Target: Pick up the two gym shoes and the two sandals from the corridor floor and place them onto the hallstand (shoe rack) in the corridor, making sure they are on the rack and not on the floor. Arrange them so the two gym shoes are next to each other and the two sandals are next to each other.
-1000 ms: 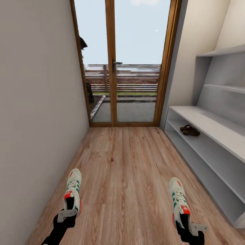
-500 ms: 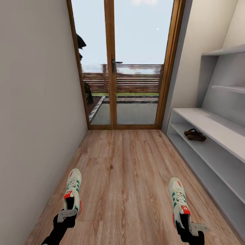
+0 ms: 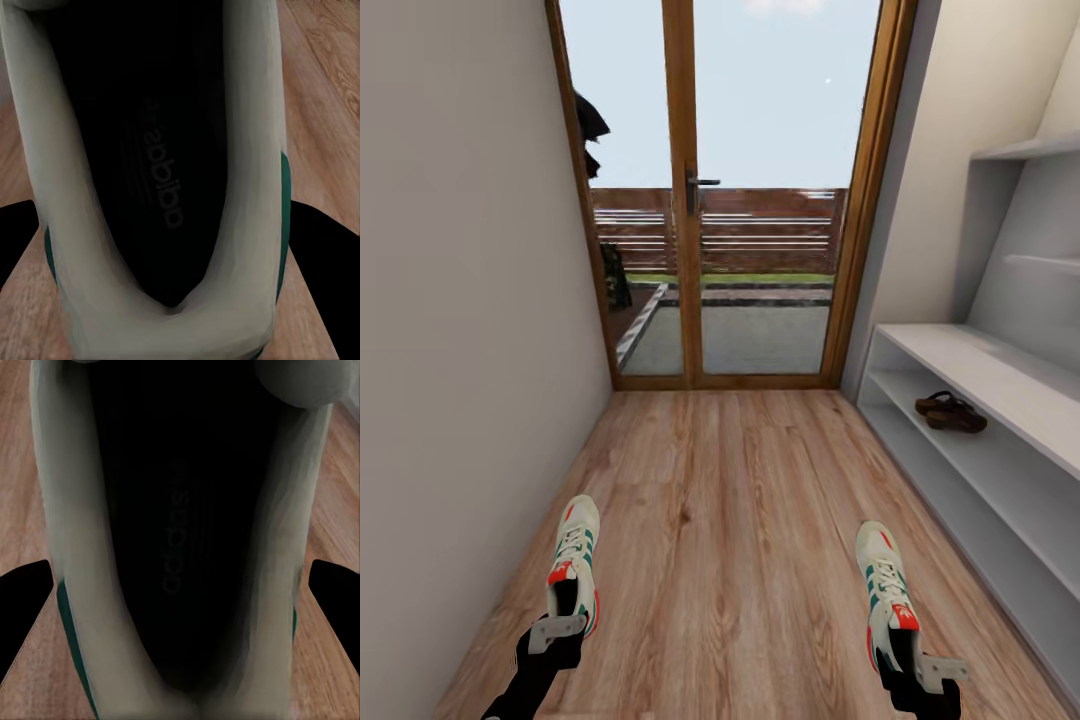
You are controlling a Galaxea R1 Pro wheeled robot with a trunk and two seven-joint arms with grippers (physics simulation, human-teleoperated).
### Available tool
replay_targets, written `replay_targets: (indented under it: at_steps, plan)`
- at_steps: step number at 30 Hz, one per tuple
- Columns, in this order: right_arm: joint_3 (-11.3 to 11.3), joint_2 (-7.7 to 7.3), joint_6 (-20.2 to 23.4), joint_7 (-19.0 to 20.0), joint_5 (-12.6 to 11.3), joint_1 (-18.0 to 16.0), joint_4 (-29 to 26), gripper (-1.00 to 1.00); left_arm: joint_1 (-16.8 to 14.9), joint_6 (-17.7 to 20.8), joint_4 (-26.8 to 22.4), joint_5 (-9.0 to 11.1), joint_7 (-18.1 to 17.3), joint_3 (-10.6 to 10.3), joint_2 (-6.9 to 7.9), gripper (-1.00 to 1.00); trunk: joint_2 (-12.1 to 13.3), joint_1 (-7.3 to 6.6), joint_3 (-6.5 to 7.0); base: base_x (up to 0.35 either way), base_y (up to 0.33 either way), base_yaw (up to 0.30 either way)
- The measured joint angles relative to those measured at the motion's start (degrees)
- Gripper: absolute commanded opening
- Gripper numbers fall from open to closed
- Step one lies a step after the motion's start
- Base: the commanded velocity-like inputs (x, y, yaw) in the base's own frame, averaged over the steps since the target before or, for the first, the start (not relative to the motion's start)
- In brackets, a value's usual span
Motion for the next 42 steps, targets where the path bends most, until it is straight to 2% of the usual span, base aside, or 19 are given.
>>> replay_targets:
  at_steps: [12,19,42]
  plan:
    - [0.0,0.0,0.0,-0.1,-0.1,0.0,0.0,-1.0,0.0,0.0,0.0,0.0,0.0,0.0,0.02,-1.0,0.0,0.0,0.01,0.339,0.0,-0.035]
    - [-0.1,-0.01,0.0,-0.1,-0.1,0.0,0.0,-1.0,0.0,0.0,0.0,0.0,0.0,0.0,0.02,-1.0,0.0,0.0,0.14,0.332,0.071,-0.246]
    - [0.0,0.0,0.0,-0.1,-0.1,0.0,0.0,-1.0,0.0,0.0,0.0,0.0,0.0,0.0,0.07,-1.0,0.0,0.01,0.69,0.291,0.203,-0.26]
